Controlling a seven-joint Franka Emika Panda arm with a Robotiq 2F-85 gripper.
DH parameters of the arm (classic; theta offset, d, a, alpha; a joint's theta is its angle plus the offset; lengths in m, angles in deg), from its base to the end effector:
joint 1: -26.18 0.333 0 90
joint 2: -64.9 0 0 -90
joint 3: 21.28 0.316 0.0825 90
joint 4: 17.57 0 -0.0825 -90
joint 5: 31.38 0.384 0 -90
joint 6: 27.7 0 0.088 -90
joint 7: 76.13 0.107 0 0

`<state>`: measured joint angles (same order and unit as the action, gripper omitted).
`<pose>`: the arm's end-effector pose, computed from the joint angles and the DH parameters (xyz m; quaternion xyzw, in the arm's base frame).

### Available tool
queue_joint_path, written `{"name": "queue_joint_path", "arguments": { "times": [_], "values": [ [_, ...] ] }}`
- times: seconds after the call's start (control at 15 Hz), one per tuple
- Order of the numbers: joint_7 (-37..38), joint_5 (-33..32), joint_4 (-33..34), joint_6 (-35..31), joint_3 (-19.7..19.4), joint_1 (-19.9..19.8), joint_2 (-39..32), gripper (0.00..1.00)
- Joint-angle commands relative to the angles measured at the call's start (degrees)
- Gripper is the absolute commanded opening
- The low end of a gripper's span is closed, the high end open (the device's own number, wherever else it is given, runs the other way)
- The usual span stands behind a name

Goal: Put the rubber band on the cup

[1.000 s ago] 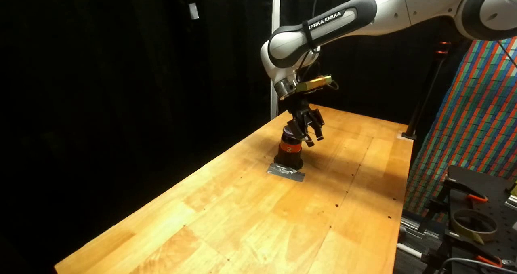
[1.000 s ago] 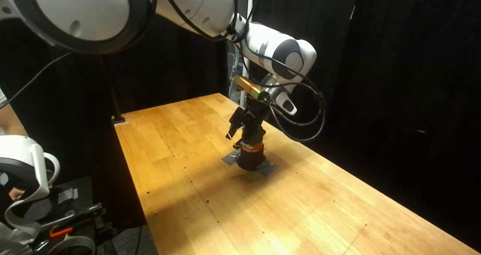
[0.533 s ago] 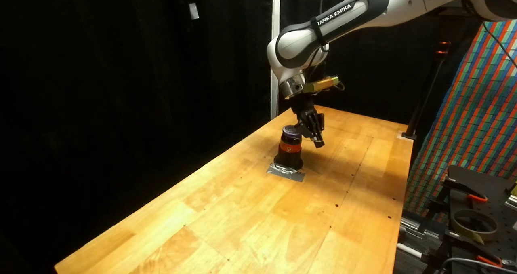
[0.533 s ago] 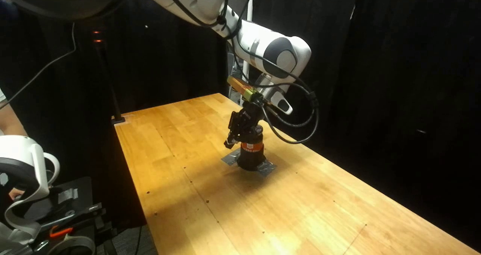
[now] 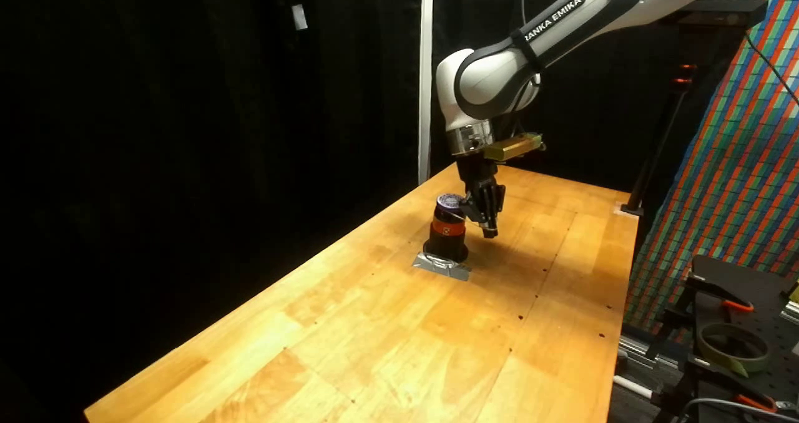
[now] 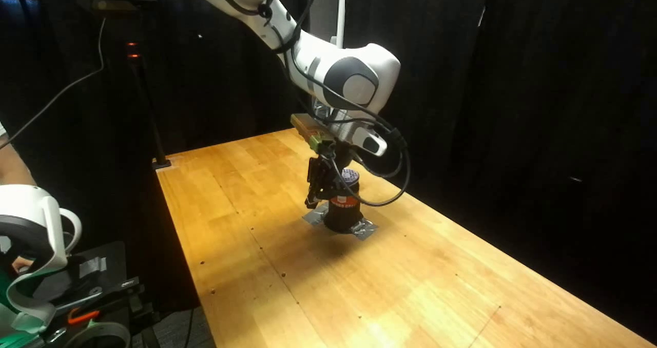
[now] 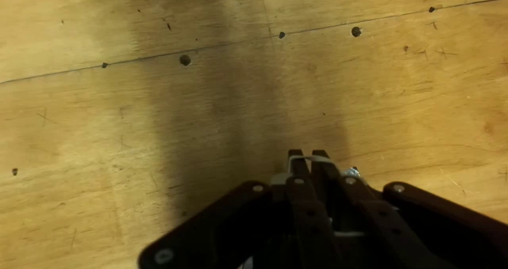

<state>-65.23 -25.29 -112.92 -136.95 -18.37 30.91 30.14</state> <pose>0.6330 0.0898 0.2309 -0.9801 0.0560 0.1881 0.0313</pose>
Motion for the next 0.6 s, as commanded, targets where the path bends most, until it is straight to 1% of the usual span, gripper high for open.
{"name": "queue_joint_path", "arguments": {
  "times": [0.0, 0.27, 0.53],
  "values": [
    [0.5, -0.2, -12.7, -9.1, -0.5, 0.9, 8.7, 0.14],
    [0.9, -0.1, -20.3, -19.9, -0.3, 1.1, 13.2, 0.15],
    [2.5, -0.3, -26.4, -31.9, -0.4, 1.6, 15.5, 0.12]
  ]
}}
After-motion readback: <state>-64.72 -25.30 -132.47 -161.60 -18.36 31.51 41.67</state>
